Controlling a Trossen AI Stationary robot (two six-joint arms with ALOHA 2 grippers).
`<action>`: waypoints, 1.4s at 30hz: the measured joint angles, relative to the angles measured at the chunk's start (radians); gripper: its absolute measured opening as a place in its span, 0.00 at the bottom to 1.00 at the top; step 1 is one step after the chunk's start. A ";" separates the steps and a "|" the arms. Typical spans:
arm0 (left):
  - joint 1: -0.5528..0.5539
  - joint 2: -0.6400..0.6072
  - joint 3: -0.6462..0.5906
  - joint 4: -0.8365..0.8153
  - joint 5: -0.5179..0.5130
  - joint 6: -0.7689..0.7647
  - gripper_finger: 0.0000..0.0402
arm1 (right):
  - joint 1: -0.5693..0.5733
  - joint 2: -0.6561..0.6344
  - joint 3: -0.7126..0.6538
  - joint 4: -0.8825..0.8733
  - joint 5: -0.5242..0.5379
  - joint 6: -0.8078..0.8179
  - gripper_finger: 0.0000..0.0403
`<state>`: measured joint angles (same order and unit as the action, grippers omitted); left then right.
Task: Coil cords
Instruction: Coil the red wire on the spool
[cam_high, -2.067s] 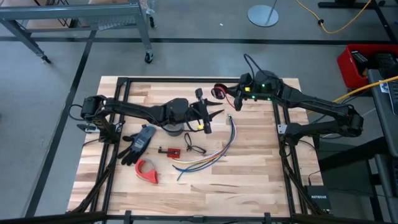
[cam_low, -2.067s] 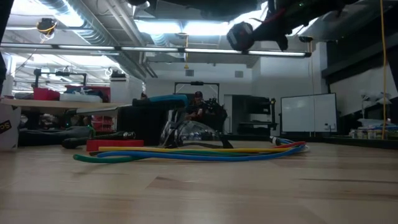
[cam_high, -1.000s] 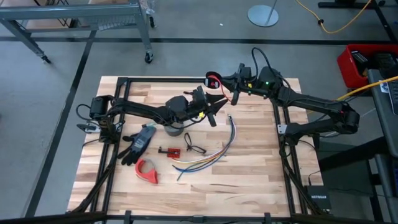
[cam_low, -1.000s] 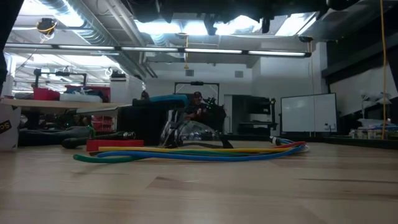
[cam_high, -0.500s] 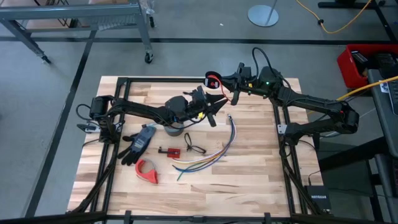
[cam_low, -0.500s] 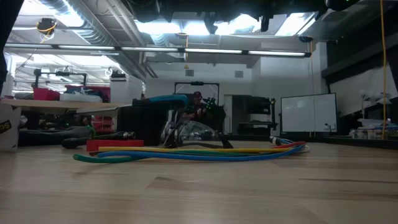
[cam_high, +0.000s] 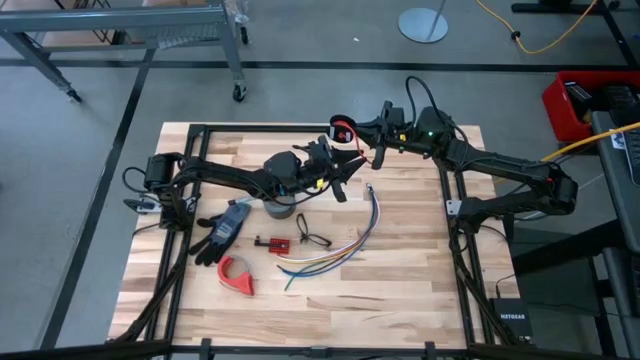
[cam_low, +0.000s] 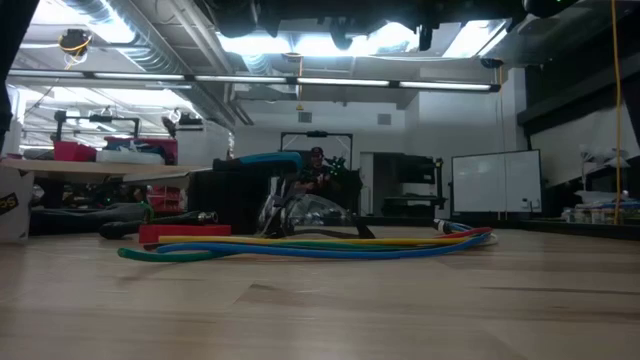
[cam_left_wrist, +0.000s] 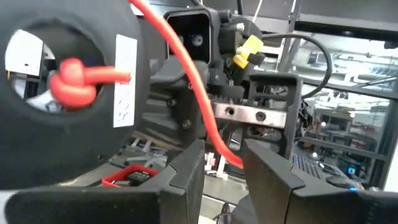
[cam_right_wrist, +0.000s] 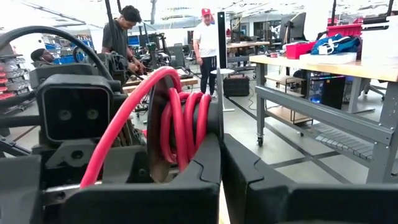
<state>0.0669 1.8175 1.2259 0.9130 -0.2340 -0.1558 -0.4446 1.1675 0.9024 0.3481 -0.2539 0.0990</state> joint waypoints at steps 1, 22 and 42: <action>0.000 0.000 0.000 -0.002 0.000 0.000 0.25 | 0.000 0.000 0.000 0.000 -0.001 0.000 0.00; 0.040 0.000 0.000 -0.021 -0.001 0.041 0.02 | 0.000 0.000 0.000 0.002 -0.002 0.012 0.00; 0.040 0.000 0.000 -0.064 0.000 -0.001 0.17 | 0.000 0.000 0.000 0.002 -0.002 0.011 0.00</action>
<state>0.1066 1.8175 1.2259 0.8490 -0.2344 -0.1566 -0.4446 1.1671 0.9022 0.3504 -0.2558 0.1104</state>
